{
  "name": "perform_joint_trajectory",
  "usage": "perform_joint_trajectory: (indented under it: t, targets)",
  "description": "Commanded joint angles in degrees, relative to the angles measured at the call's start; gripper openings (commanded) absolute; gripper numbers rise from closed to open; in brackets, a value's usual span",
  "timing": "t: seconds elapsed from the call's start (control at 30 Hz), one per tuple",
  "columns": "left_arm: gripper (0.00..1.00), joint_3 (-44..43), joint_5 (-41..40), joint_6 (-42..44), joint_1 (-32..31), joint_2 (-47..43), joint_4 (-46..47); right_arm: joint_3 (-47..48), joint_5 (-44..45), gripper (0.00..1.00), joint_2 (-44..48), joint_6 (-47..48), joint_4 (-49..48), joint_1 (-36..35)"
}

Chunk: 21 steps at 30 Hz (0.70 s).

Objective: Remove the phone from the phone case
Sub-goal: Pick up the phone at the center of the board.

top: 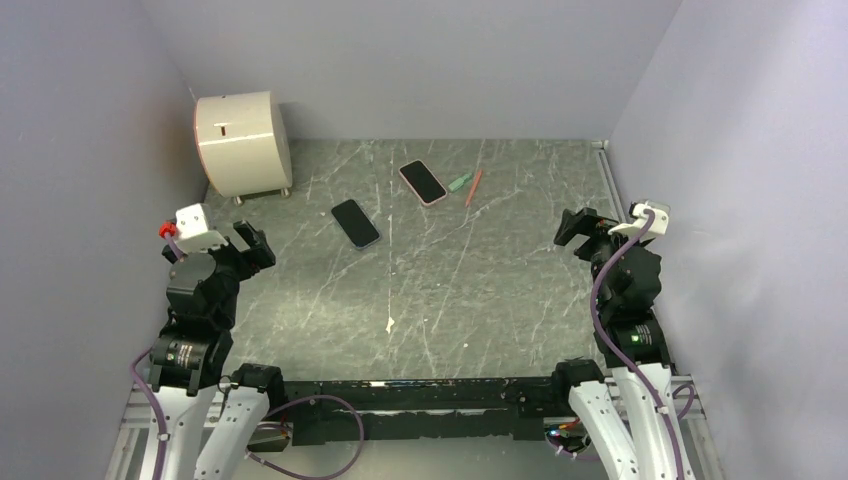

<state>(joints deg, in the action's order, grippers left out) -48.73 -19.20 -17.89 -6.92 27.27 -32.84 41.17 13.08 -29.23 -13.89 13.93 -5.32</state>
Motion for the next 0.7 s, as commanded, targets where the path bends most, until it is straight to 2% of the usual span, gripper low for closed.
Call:
perform_joint_trajectory:
  t: [0.0,0.23,0.4,0.67]
  targets:
    - [0.95,0.1,1.7,-0.7,0.5,0.4,1.7,-0.4,0.9,0.99,0.1,-0.5,-3.1,-0.3]
    - [0.95,-1.0,6.9,-2.1,0.8,1.7,1.6,-2.4,1.1,0.99,1.3,-4.3,-4.8,-0.3]
    - [0.95,-3.1,11.1,-3.7,0.9,4.5,0.6,-5.7,-1.3,0.99,1.9,-7.9,-9.6,-0.4]
    - [0.95,-7.1,15.4,-11.0,0.9,15.3,-4.6,-9.0,-7.8,0.99,-1.6,-11.4,-12.1,-0.4]
